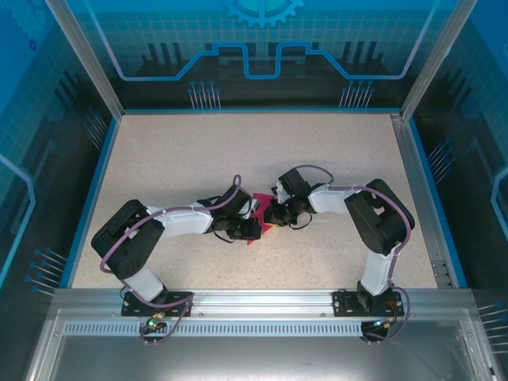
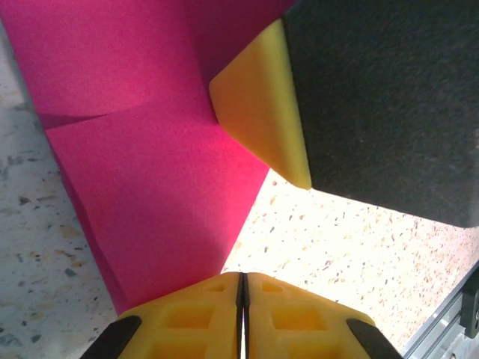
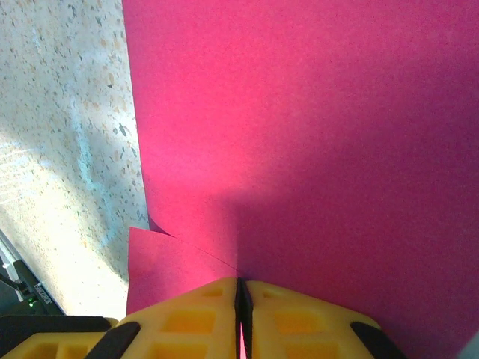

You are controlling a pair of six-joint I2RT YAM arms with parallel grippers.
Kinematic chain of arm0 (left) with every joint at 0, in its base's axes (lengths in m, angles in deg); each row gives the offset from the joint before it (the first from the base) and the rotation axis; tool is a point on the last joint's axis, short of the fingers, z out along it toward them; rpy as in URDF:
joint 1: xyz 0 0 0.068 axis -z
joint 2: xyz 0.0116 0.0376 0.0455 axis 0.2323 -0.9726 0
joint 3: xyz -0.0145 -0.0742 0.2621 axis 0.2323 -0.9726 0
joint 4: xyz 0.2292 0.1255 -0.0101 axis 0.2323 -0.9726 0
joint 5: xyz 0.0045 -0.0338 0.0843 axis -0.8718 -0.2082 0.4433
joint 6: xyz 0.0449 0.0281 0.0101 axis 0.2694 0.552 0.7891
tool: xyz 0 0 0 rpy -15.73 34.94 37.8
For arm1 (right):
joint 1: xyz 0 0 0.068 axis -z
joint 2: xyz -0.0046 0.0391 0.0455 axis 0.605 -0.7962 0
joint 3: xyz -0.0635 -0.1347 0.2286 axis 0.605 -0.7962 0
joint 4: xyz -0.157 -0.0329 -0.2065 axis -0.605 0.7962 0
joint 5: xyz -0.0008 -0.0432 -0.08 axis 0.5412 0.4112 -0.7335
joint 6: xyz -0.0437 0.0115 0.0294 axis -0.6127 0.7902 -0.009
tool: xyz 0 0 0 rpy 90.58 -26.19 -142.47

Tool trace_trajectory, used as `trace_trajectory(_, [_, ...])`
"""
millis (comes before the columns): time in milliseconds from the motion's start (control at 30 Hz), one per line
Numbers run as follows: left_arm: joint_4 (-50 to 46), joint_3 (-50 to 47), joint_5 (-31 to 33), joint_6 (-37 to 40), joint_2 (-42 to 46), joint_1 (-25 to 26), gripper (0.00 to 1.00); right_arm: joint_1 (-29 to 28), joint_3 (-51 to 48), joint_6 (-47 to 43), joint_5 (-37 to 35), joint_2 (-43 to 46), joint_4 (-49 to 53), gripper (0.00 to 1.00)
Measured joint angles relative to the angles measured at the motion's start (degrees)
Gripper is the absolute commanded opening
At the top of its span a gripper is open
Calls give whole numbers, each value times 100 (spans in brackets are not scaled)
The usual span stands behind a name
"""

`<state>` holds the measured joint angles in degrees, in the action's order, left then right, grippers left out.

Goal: Fold a paper plane with a square sheet of paper (pick it up from the middle)
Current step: Third fold the triangle at the center of the table.

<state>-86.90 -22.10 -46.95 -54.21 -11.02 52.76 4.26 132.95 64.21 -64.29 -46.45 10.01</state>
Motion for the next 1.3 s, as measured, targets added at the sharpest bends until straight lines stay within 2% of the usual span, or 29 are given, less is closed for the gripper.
trace_trajectory(533, [-26,-22,229,2,-195,-17,9,0,66,0,22,-48,61,13])
trace_trajectory(1300, [238,-660,299,-2,332,-31,11,-2,173,0,153,-160,74,13])
